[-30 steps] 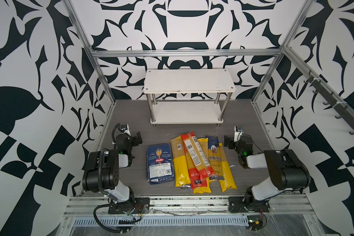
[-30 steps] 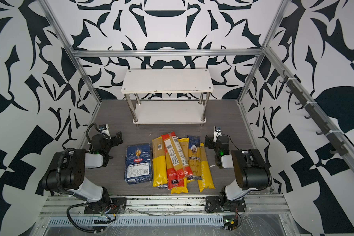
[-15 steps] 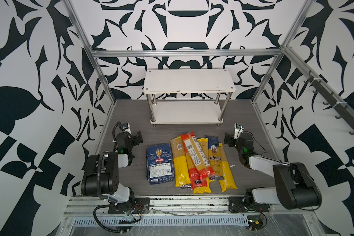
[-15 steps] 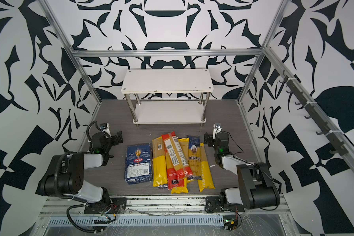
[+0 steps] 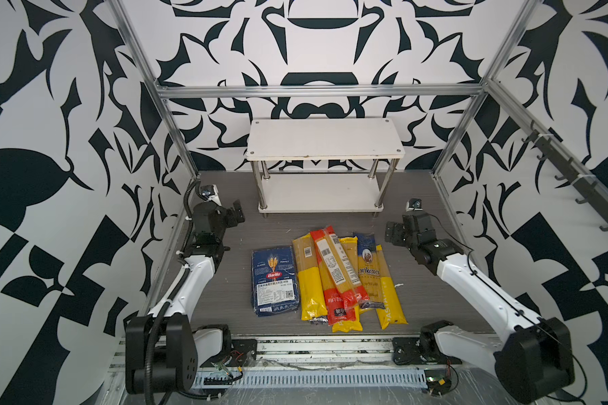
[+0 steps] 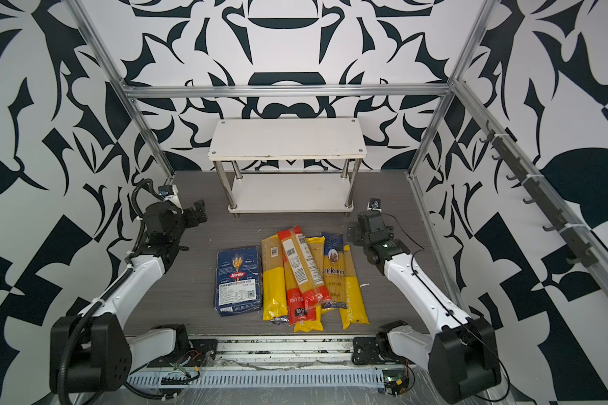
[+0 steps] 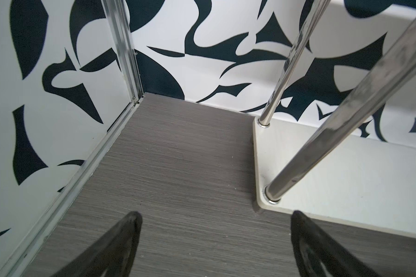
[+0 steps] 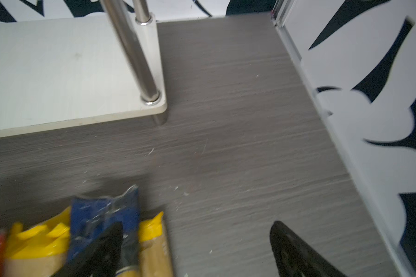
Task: Arrange pasta packages on shelves
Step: Pick up the pasta bag from the pasta bags.
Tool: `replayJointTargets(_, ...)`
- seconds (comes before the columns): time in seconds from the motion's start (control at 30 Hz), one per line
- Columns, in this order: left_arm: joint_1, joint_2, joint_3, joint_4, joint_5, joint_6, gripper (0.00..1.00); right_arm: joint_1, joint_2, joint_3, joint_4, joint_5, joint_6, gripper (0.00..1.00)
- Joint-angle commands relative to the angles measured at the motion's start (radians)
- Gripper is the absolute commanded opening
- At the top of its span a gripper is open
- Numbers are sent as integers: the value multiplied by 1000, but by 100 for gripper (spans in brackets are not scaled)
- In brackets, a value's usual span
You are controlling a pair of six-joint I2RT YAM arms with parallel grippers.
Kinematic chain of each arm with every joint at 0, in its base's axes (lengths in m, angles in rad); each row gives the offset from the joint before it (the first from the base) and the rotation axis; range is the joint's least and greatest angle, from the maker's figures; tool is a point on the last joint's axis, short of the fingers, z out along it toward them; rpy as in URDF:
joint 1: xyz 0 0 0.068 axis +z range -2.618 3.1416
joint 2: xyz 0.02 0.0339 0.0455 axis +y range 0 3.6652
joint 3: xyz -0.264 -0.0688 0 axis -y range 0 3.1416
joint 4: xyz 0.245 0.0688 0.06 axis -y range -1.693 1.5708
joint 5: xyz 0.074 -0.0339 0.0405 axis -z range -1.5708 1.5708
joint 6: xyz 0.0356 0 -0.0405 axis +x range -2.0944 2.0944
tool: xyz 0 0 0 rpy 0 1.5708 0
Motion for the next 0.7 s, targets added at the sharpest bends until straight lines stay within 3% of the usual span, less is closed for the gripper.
replayJointTargets(0.0,-93,-73,-8,-171,-29,-98,99,81,-21,61,-204,3,135,100)
replayJointTargets(0.1,-218,-127,9,-258,-107,-148,99,236,-17,98,-245,31,162,100)
replayJointTargets(0.2,-355,-177,40,-358,-222,-185,99,428,33,184,-354,150,167,100)
replayJointTargets(0.3,-462,-218,75,-457,-304,-250,99,522,93,256,-435,139,171,100)
replayJointTargets(0.5,-667,-262,131,-659,-505,-366,99,591,121,237,-467,54,230,100)
replayJointTargets(0.67,-751,-258,206,-901,-507,-536,99,608,98,170,-466,-79,279,100)
